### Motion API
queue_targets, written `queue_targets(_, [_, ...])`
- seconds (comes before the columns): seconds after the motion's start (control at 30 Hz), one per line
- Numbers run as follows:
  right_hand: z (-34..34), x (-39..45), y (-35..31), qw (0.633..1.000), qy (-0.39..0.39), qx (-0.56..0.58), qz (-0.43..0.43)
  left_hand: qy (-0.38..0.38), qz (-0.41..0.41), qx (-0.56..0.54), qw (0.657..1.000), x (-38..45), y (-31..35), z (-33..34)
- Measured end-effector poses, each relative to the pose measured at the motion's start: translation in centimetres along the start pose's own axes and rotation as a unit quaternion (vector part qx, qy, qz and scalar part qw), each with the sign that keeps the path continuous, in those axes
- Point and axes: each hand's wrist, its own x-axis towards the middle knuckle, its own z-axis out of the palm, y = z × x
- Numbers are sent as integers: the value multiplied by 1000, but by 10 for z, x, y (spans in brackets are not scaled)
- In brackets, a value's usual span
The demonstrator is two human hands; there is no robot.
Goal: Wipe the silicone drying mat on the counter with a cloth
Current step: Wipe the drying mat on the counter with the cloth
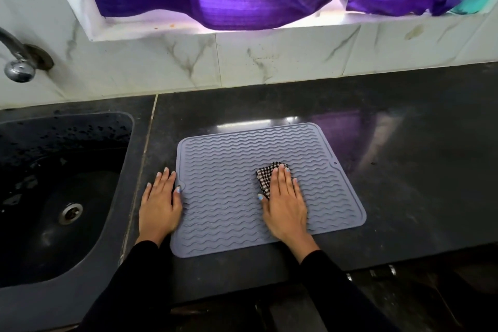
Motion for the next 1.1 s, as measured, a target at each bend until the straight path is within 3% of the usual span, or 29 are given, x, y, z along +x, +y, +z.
queue_targets(0.17, [-9,4,3,999,-36,30,-11,4,0,3,1000,-1,1,-1])
queue_targets(0.27, [-21,8,7,984,-41,171,35,0,-2,5,1000,-2,1,-2])
queue_targets(0.33, [-31,16,11,921,-30,367,129,-3,-6,5,1000,-2,2,-2])
queue_targets(0.43, [-45,27,6,745,0,621,243,-9,-12,2,1000,-3,3,-4])
queue_targets(0.47, [-47,29,1,738,7,627,250,-11,-12,2,1000,-3,4,-4])
queue_targets(0.53, [-47,27,-17,809,0,547,215,-12,-10,4,1000,-3,4,-4])
queue_targets(0.63, [-27,10,-46,950,-37,303,68,-17,-9,3,1000,-3,3,-4])
queue_targets(0.7, [-8,-3,-58,992,-37,120,-27,-19,-7,6,1000,-3,1,-3])
queue_targets(0.77, [2,-7,-59,997,-17,31,-65,-18,-5,8,1000,-3,0,-2])
queue_targets(1.1, [1,0,-52,995,-58,30,-81,-22,5,29,999,-4,2,-4])
